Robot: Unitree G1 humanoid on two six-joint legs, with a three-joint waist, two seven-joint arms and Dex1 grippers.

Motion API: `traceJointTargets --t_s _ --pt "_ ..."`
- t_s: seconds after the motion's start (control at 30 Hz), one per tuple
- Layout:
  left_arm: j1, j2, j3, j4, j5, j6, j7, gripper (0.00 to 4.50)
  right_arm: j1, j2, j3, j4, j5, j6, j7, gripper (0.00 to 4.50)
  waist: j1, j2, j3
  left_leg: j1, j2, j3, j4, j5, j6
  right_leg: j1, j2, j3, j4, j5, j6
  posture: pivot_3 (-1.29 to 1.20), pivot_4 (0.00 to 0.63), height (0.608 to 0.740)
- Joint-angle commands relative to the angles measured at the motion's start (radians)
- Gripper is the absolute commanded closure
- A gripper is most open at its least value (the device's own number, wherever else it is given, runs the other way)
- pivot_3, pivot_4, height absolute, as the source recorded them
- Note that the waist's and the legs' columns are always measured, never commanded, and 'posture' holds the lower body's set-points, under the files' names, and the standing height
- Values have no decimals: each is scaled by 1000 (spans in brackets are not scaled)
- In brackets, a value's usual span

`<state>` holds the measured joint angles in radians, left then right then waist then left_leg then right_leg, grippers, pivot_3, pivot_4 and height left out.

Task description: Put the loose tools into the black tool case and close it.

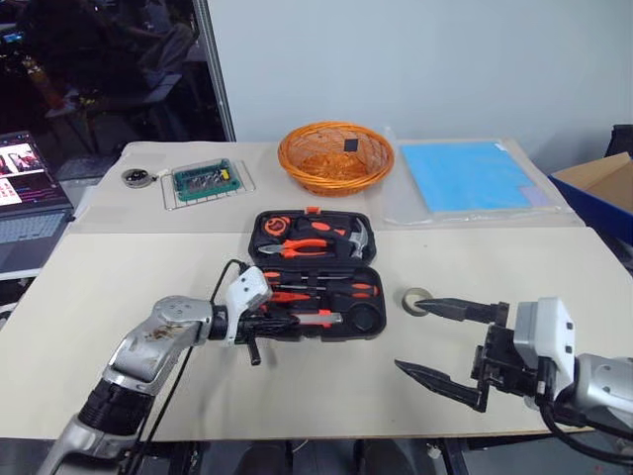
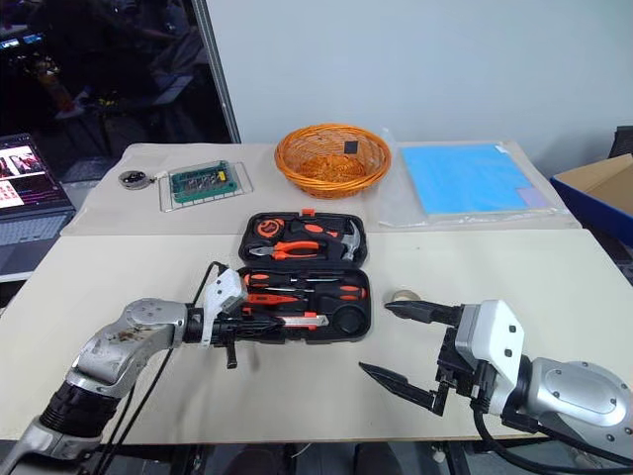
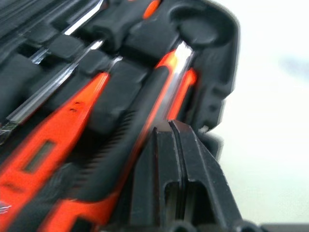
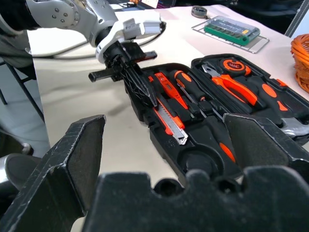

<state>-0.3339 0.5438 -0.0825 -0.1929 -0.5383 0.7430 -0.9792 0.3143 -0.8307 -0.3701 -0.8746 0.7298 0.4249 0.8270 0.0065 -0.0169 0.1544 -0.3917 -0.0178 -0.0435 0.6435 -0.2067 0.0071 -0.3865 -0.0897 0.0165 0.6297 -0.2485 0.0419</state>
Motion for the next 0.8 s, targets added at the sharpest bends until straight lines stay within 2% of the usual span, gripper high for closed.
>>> traceJointTargets --t_s 0.03,0.13,0.43,0.57,0.7,0.8 --pt "-49 0 48 -42 -31 27 47 4483 -2 17 -9 -37 14 -7 -25 0 3 -2 1 0 0 0 0 0 0 0 0 0 0 0 0 0 150 740" --pt "-53 -7 -6 -5 66 4 128 4483 -46 18 9 -42 39 8 -51 0 0 -2 1 -1 -3 1 0 -1 1 -1 -2 2 -1 0 0 0 150 740" --pt "64 67 -239 31 346 -147 189 4483 -27 -2 -4 -29 10 8 -27 0 2 0 -1 1 0 2 -1 -1 1 1 -1 3 -2 0 0 0 150 740" --pt "68 51 -285 60 411 -173 228 4483 -16 -10 -2 -24 -3 18 -33 0 4 2 -9 4 0 3 -1 -1 1 4 -1 3 -2 -1 1 0 150 740" --pt "92 27 -270 109 426 -269 238 4483 -37 -21 23 8 -47 72 -92 0 5 2 -14 8 -1 3 -1 -1 1 10 -2 3 -2 -1 1 0 150 740" --pt "122 -33 -139 65 287 -369 193 4483 -63 -22 46 43 -148 78 -154 0 3 2 -14 13 0 2 -1 -1 1 15 -3 2 -4 -6 -7 0 150 740"
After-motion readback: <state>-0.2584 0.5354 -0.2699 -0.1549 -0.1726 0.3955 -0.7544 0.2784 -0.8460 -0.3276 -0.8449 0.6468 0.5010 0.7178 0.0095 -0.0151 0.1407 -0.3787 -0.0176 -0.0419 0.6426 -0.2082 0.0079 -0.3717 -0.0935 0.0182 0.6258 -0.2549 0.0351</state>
